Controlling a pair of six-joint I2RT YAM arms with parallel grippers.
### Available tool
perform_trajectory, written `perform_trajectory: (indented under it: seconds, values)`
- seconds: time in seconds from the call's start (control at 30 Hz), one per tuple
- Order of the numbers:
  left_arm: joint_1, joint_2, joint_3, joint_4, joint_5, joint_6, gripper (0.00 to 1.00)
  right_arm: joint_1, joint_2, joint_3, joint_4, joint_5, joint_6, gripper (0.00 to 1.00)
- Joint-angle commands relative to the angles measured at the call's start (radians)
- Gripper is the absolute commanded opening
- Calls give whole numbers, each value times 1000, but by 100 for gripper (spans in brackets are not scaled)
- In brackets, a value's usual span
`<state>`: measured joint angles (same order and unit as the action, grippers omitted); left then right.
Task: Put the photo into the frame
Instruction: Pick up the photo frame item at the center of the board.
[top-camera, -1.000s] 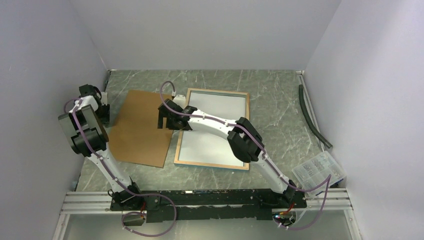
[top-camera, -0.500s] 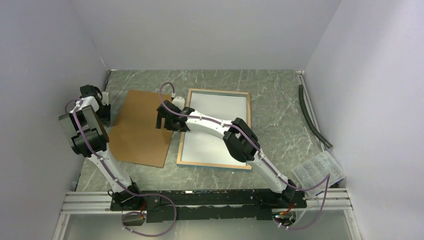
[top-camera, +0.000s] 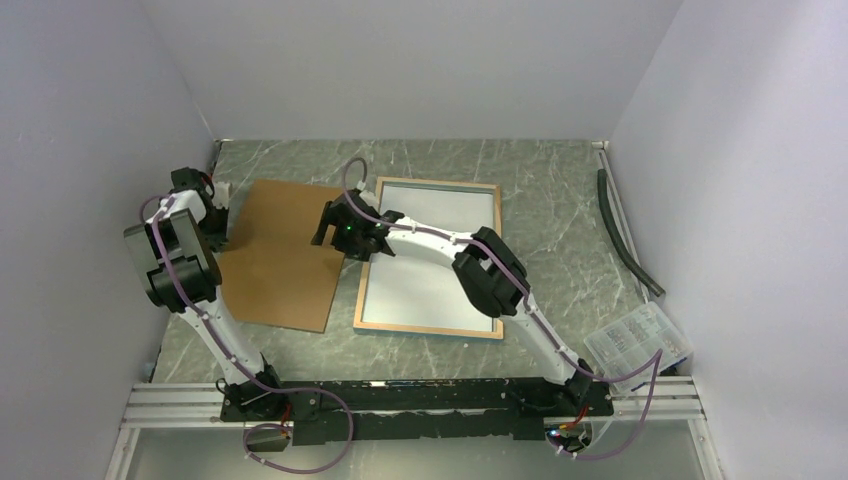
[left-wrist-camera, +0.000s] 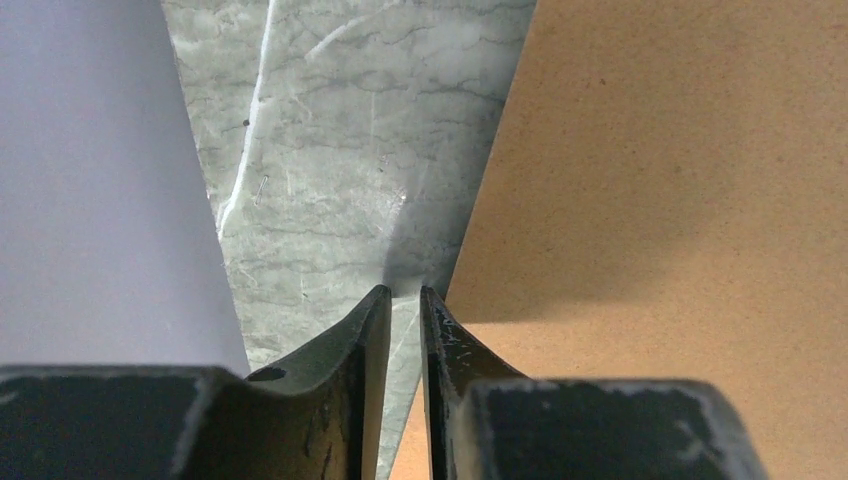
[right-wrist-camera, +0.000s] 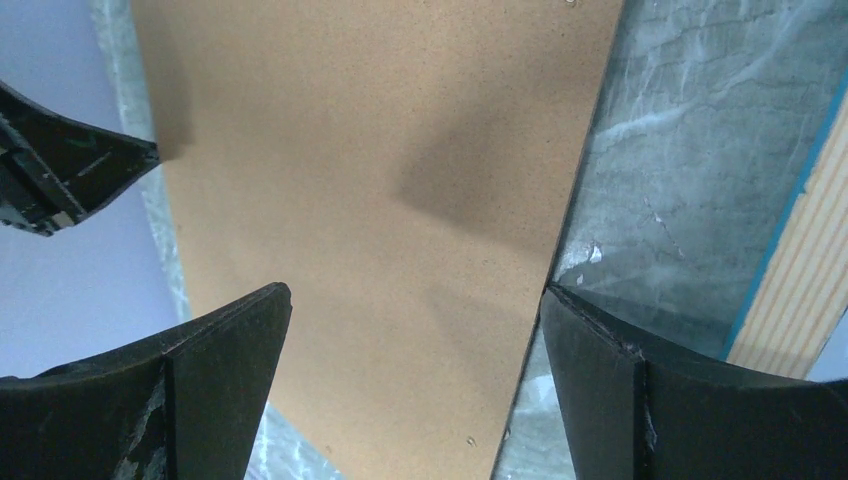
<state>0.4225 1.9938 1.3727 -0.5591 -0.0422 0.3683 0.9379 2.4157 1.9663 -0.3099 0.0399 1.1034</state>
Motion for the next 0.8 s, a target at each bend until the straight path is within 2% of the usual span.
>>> perform_trajectory:
  seconds: [0.0,0.27,0.43,0.77]
  values:
    - [-27,118,-63,-138,197,-19,22,-9,-62,-79,209,-119,81,100]
    - [-70,94,-91,-163,218,4,18,-33,-187,-205,414,-182,122,100]
    - [-87,79,-109,-161,216,9,16,-38,-222,-235,457,-206,126,100]
    - [-178,47,-130,-181,212,19,12,-58,-371,-407,522,-168,131,100]
